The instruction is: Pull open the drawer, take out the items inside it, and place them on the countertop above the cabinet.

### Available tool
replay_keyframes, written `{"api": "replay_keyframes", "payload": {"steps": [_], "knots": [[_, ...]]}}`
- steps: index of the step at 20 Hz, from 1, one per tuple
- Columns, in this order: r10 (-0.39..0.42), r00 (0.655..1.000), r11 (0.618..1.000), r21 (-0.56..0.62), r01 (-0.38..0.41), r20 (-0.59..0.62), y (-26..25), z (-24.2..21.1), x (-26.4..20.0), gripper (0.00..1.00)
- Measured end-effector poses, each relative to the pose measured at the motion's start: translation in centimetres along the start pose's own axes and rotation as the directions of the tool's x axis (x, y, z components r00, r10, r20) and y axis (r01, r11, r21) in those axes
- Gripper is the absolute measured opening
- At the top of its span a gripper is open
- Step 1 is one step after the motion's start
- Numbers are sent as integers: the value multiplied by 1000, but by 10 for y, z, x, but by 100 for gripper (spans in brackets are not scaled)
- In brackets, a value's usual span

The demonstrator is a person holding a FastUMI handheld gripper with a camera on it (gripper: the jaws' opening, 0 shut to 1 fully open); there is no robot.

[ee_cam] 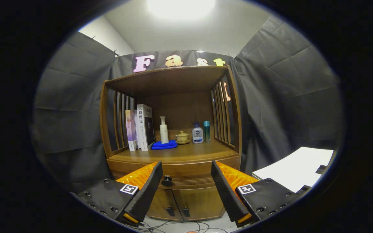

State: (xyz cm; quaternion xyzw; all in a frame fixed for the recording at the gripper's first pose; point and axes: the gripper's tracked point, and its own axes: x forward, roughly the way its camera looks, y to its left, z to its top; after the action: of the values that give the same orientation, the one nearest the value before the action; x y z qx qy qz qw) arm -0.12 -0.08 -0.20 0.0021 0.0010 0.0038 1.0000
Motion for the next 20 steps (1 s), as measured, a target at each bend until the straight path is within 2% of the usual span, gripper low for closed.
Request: {"api": "replay_keyframes", "payload": {"steps": [14, 20], "knots": [[23, 1000, 999, -29, -23, -10, 0, -2, 1, 95], [59, 998, 998, -21, -60, -31, 4, -15, 15, 95]]}}
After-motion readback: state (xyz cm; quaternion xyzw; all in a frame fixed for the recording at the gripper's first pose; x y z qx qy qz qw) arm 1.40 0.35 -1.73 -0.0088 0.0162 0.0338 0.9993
